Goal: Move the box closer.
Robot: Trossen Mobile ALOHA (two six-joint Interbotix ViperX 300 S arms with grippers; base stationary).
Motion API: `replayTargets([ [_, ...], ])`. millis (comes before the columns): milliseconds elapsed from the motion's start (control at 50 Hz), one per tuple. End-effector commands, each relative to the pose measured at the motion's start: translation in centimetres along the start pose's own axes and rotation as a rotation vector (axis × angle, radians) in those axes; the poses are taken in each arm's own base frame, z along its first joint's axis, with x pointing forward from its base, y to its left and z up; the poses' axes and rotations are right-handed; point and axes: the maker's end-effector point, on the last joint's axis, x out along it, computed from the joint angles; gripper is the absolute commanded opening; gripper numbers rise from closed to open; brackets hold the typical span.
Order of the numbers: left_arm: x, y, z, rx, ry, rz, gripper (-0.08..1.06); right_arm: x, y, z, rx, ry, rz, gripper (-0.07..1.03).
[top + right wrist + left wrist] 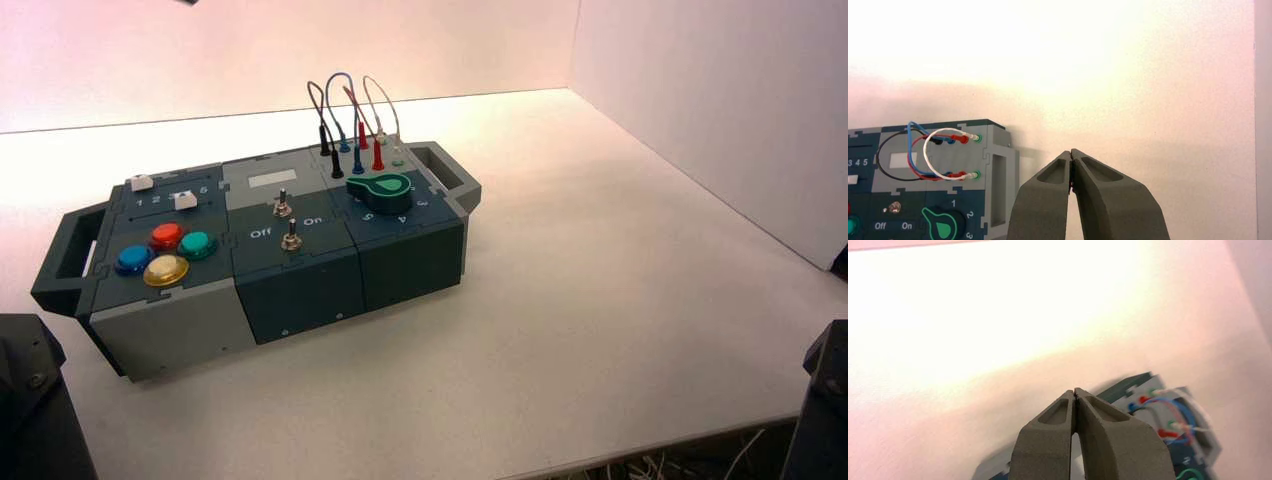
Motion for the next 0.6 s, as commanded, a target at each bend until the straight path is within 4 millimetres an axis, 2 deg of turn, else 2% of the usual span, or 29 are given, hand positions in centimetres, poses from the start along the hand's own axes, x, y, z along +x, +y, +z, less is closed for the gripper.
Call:
replayTargets([
  [20,-0.9,0.0,0.5,0.026,-0.045,0.013,-0.03,-1.4,0.0,1.4,-0.002,-0.057,0.001,-0.02],
  [340,-1.2,1.2,-0.2,0.044,-0.146,0.072,-0.03,-2.2,0.1,1.6,-0.004,-0.072,0.002,-0.02],
  [600,-2.2,0.7,0.0,0.056,-0.179,0.066,-0.03,-2.0,0.1,1.1,-0.005,-0.054,0.001,-0.02],
])
